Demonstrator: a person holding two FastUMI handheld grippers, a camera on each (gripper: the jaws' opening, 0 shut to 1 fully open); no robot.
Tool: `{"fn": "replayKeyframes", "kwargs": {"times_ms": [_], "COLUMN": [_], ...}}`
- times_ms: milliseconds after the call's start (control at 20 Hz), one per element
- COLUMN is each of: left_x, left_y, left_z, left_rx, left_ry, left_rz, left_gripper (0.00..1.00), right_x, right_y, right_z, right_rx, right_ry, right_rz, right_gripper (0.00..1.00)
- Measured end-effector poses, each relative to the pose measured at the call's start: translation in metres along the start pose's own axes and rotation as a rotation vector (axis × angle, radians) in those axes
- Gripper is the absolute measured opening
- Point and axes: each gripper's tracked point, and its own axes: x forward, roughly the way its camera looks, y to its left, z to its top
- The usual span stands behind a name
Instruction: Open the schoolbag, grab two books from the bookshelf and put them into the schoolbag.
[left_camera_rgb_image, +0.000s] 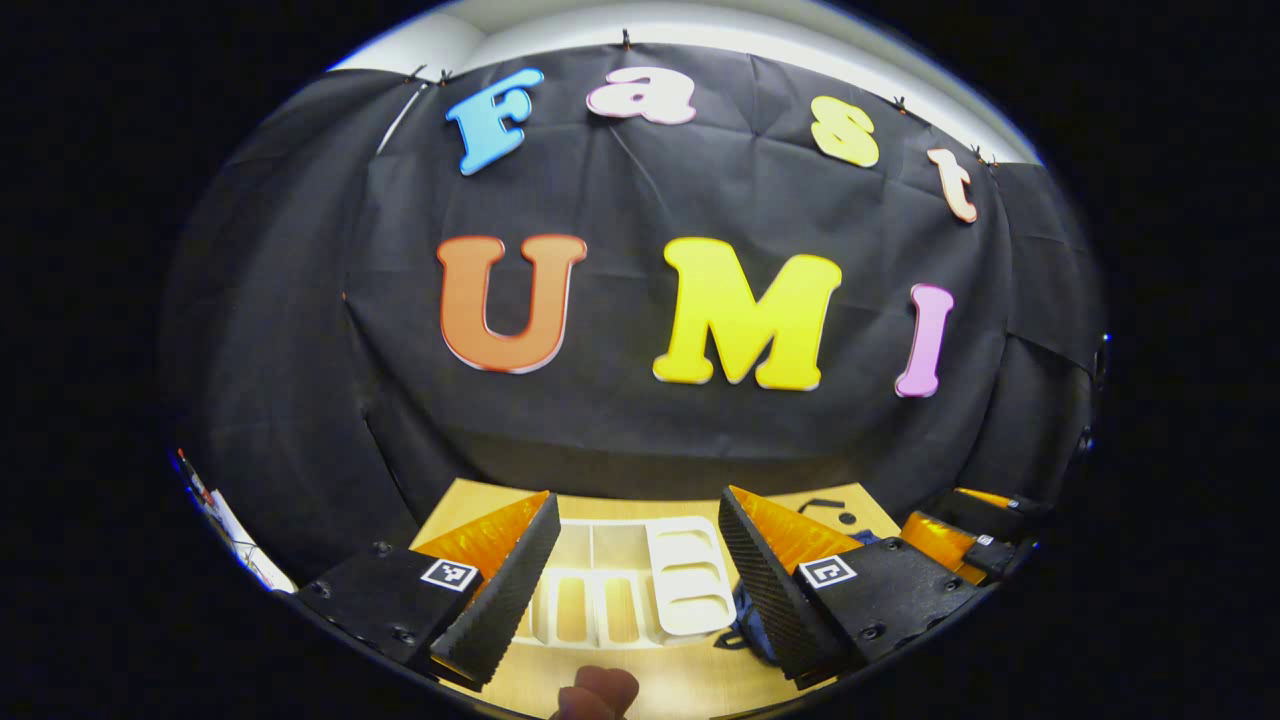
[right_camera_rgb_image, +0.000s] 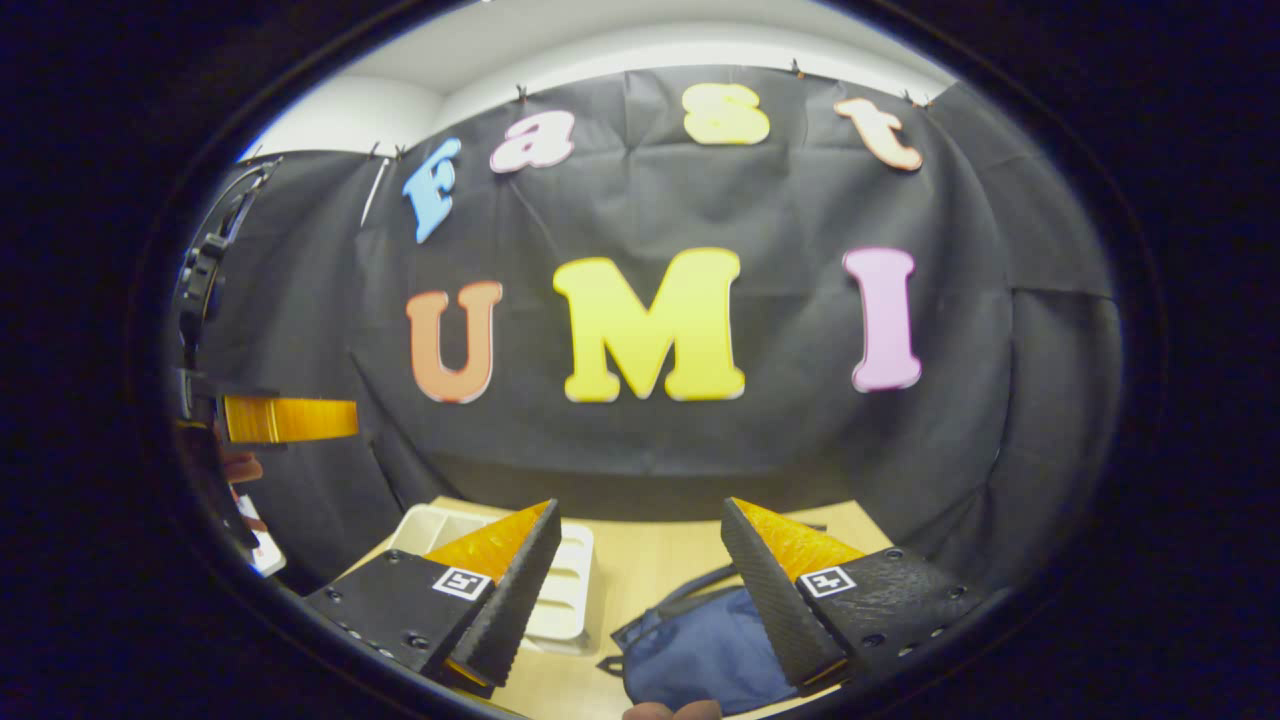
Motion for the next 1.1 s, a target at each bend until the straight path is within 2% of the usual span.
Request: {"fn": "replayKeyframes", "kwargs": {"times_ms": [50,100,150,200,300,500,900,1100], "left_x": [-0.004,-0.008,-0.014,-0.018,-0.025,-0.043,-0.065,-0.064], "left_y": [0.004,0.008,0.01,0.011,0.013,0.013,0.0,-0.008], "left_z": [0.011,0.022,0.032,0.038,0.046,0.051,0.043,0.034], "left_rx": [0.002,0.007,0.014,0.028,0.043,0.032,0.112,0.062], "left_ry": [-0.041,-0.078,-0.117,-0.14,-0.177,-0.227,-0.267,-0.244], "left_rz": [0.015,0.022,0.03,0.036,0.04,0.027,0.049,0.046], "left_gripper": [1.0,1.0,1.0,1.0,0.99,0.99,1.0,1.0], "right_x": [-0.005,-0.011,-0.02,-0.029,-0.042,-0.057,-0.064,-0.068], "right_y": [0.001,0.002,0.006,0.009,0.022,0.041,0.041,0.037], "right_z": [0.019,0.039,0.058,0.071,0.087,0.09,0.092,0.093], "right_rx": [-0.01,-0.023,-0.039,-0.048,-0.059,-0.069,-0.06,-0.06], "right_ry": [-0.061,-0.12,-0.176,-0.214,-0.26,-0.272,-0.264,-0.253], "right_rz": [-0.014,-0.031,-0.044,-0.051,-0.052,-0.038,-0.05,-0.057], "right_gripper": [0.93,0.99,0.95,0.92,0.92,0.96,0.98,0.98]}}
